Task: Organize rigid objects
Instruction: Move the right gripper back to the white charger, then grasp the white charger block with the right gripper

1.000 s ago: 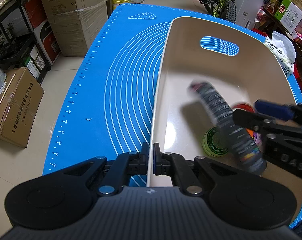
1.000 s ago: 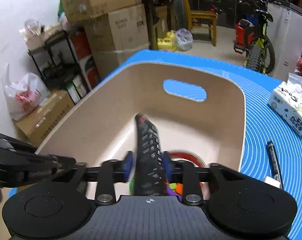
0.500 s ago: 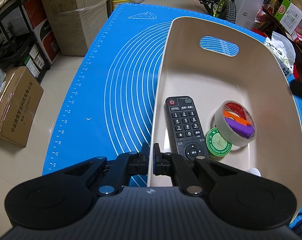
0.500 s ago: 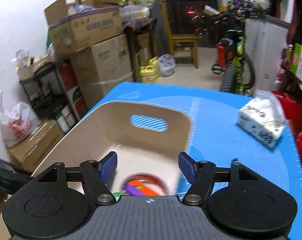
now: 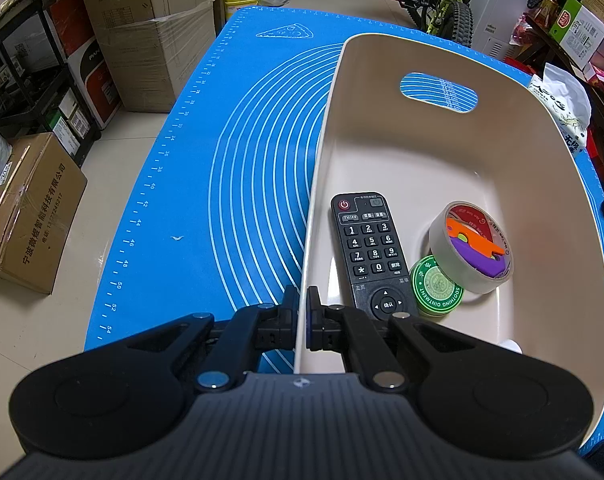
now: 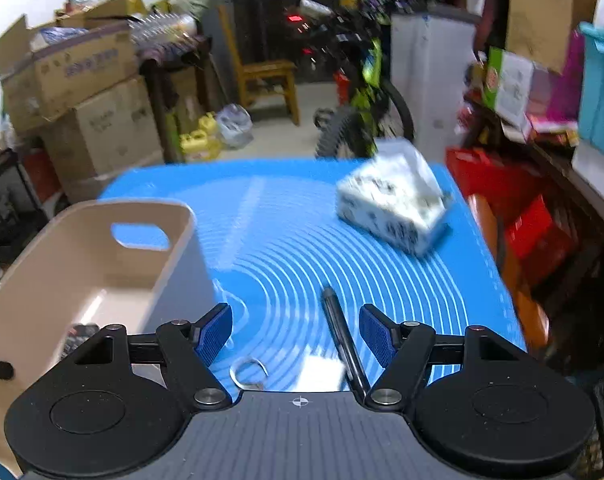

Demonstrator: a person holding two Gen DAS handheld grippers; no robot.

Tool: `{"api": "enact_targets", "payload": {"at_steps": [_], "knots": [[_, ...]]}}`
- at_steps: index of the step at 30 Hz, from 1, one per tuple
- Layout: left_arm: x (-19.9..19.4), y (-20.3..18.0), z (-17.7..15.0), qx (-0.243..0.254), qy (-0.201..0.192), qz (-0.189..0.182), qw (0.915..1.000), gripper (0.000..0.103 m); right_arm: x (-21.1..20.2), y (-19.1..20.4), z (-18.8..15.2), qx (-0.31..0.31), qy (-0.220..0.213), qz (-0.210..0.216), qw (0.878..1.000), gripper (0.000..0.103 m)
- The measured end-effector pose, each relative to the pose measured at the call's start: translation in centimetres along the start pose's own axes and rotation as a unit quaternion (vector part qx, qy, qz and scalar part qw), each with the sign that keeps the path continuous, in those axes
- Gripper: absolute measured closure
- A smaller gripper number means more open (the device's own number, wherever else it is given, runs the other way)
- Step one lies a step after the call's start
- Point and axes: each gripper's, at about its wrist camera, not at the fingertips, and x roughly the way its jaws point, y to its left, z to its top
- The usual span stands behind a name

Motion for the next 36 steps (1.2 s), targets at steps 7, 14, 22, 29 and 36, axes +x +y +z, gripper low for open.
{"api": "enact_targets", "payload": {"at_steps": [7, 14, 22, 29, 36], "knots": [[0.0, 0.1, 0.0, 0.001, 0.000, 0.001, 1.0000, 0.098, 3.3, -0.2, -2.8, 0.009, 0.044, -0.013, 0.999, 0.029], [0.0, 0.1, 0.0, 0.002, 0.000, 0.001, 1.0000, 0.098, 4.9, -0.4, -4.0, 0.021, 0.064, -0.013, 0.998, 0.041], [0.0, 0.1, -0.1, 0.002, 0.000, 0.001, 1.0000, 0.098, 5.7, 0.0, -4.5, 0.018, 0.072, -0.017, 0.997, 0.047], [0.0, 0.1, -0.1, 0.002, 0.000, 0.001, 1.0000, 0.098, 7.0, -0.1, -4.4, 0.023, 0.080, -0.028, 0.996, 0.056], [0.0, 0.1, -0.1, 0.002, 0.000, 0.002, 1.0000, 0.098, 7.8, 0.3, -4.5, 0.016, 0.083, -0.040, 0.996, 0.058]]}}
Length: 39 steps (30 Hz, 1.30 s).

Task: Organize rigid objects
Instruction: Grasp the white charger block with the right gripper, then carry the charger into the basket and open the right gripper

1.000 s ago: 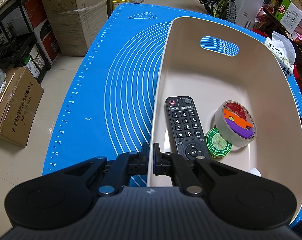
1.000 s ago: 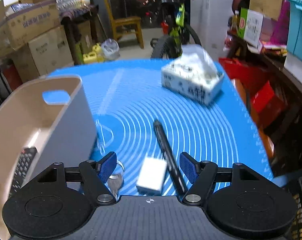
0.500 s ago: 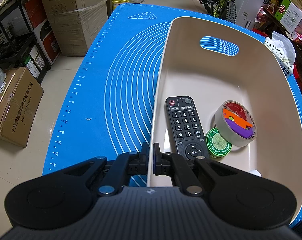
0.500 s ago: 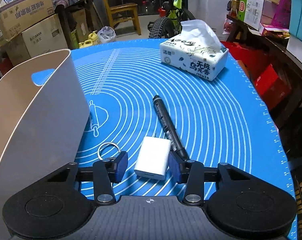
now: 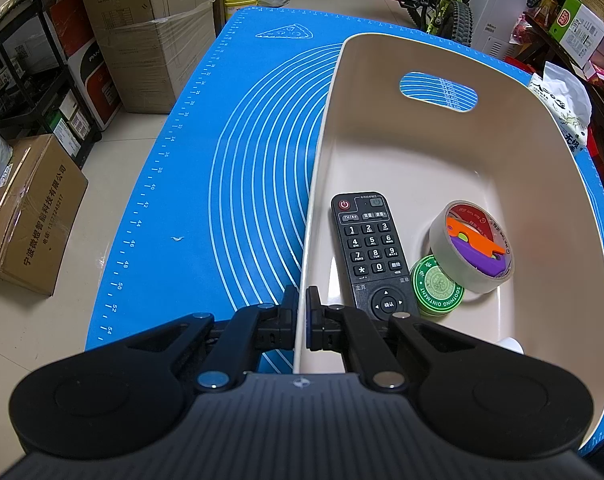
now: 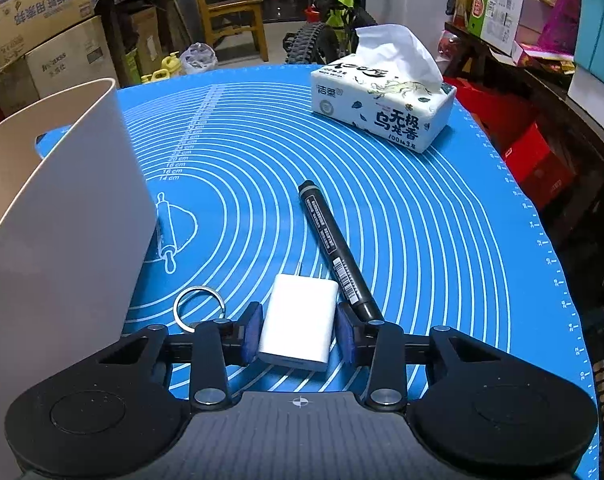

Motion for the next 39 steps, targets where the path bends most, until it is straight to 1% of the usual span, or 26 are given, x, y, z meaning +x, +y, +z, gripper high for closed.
{"api": "enact_targets", "payload": {"at_steps": [2, 5, 9, 16, 23, 30, 34, 39], "knots": [[0.0, 0.0, 0.0, 0.000, 0.000, 0.000, 1.0000, 0.098, -0.2, 0.1, -0.2, -0.002, -0.002, -0.003, 1.000, 0.060], [0.0, 0.1, 0.0, -0.001, 0.000, -0.001, 1.0000, 0.098, -0.8, -0.1, -0.2, 0.002, -0.008, 0.000, 1.000, 0.060], [-0.1, 0.2, 0.1, -0.002, 0.000, -0.002, 1.0000, 0.098, -2.1, 0.1, -0.1, -0.009, -0.021, 0.010, 1.000, 0.060], [-0.1, 0.2, 0.1, -0.001, 0.000, -0.002, 1.0000, 0.098, -5.0, 0.6, 1.2, -0.013, -0.055, 0.023, 0.998, 0.060], [-0.1, 0.2, 0.1, -0.001, 0.000, -0.002, 1.0000, 0.098, -8.8, 2.5, 3.4, -0.020, -0.104, 0.051, 0.993, 0.060], [-0.1, 0.2, 0.1, -0.001, 0.000, -0.002, 1.0000, 0.098, -12.0, 5.9, 5.0, -0.047, -0.141, 0.098, 0.984, 0.060], [-0.1, 0.2, 0.1, -0.002, 0.000, -0.002, 1.0000, 0.098, -12.5, 8.4, 5.2, -0.073, -0.139, 0.127, 0.979, 0.060], [-0.1, 0.2, 0.1, -0.001, 0.000, -0.002, 1.0000, 0.098, -11.9, 11.4, 4.8, -0.109, -0.120, 0.143, 0.976, 0.060]]}}
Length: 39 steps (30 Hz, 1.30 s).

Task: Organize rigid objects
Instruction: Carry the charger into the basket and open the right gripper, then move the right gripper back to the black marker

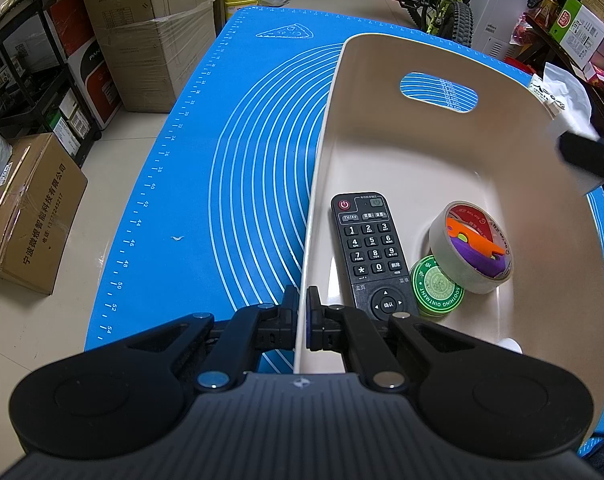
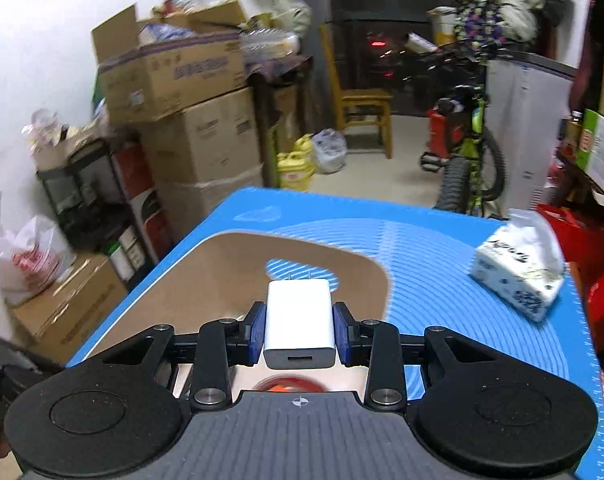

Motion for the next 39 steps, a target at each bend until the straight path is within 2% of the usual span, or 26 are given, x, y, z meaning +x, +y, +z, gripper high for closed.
{"api": "enact_targets", "payload": {"at_steps": [6, 14, 20, 21, 22, 26, 28, 34, 39], "knots": [[0.0, 0.0, 0.0, 0.000, 0.000, 0.000, 1.0000, 0.098, 1.6, 1.3, -1.3, -0.006, 0.040, 0.010, 0.999, 0.060], [0.0, 0.0, 0.0, 0.000, 0.000, 0.000, 1.0000, 0.098, 3.9, 2.7, -3.4, -0.029, 0.117, 0.027, 0.992, 0.060], [0.0, 0.0, 0.0, 0.000, 0.000, 0.000, 1.0000, 0.098, 4.6, 3.5, -3.8, -0.045, 0.143, 0.036, 0.988, 0.060], [0.0, 0.0, 0.0, 0.000, 0.000, 0.000, 1.0000, 0.098, 4.5, 3.4, -3.8, -0.044, 0.142, 0.037, 0.988, 0.060], [0.0, 0.0, 0.0, 0.000, 0.000, 0.000, 1.0000, 0.098, 4.5, 3.3, -3.8, -0.041, 0.141, 0.039, 0.988, 0.056], [0.0, 0.0, 0.0, 0.000, 0.000, 0.000, 1.0000, 0.098, 3.6, 2.4, -3.3, -0.021, 0.121, 0.054, 0.991, 0.048], [0.0, 0.0, 0.0, 0.000, 0.000, 0.000, 1.0000, 0.098, 2.9, 1.8, -2.9, -0.012, 0.107, 0.050, 0.993, 0.040], [0.0, 0.0, 0.0, -0.001, 0.000, 0.000, 1.0000, 0.098, 0.7, -0.9, -1.5, 0.025, 0.055, 0.040, 0.997, 0.035], [0.0, 0.0, 0.0, -0.001, 0.000, -0.001, 1.0000, 0.098, -1.0, -4.1, -0.8, 0.045, 0.022, 0.008, 0.999, 0.033]]}}
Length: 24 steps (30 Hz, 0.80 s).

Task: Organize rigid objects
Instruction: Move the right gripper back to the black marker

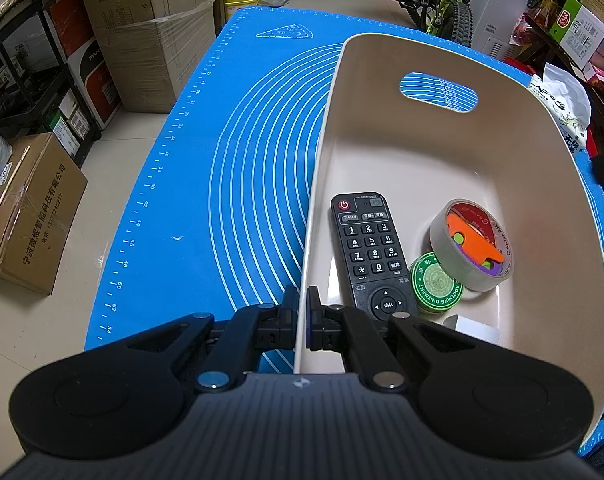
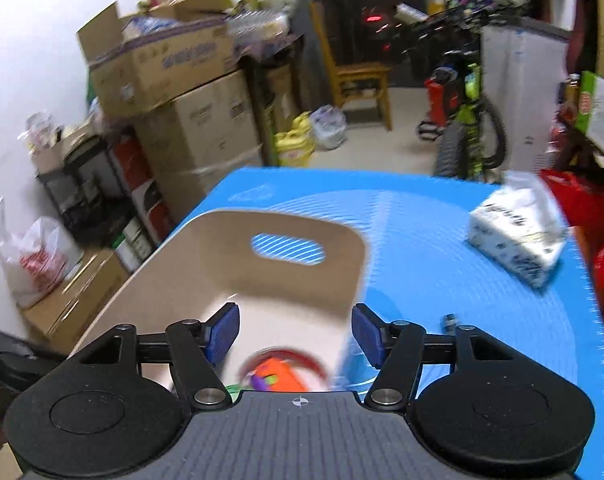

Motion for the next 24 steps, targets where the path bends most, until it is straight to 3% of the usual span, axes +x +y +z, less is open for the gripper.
{"api": "enact_targets", "payload": {"at_steps": [5, 12, 17, 24], "knots": [[0.0, 0.0, 0.0, 0.000, 0.000, 0.000, 1.0000, 0.098, -1.0, -4.3, -0.6, 0.027, -0.008, -0.048, 0.998, 0.032], [0.0, 0.1, 0.0, 0.000, 0.000, -0.001, 1.0000, 0.098, 0.1, -9.4, -3.3, 0.025, 0.020, -0.120, 0.992, 0.032], [0.0, 0.1, 0.0, 0.001, 0.000, -0.001, 1.0000, 0.098, 2.2, -11.5, -4.7, 0.029, 0.043, -0.128, 0.990, 0.032], [0.0, 0.1, 0.0, 0.003, 0.000, 0.001, 1.0000, 0.098, 5.1, -11.4, -5.6, 0.003, 0.059, -0.098, 0.993, 0.032]]}}
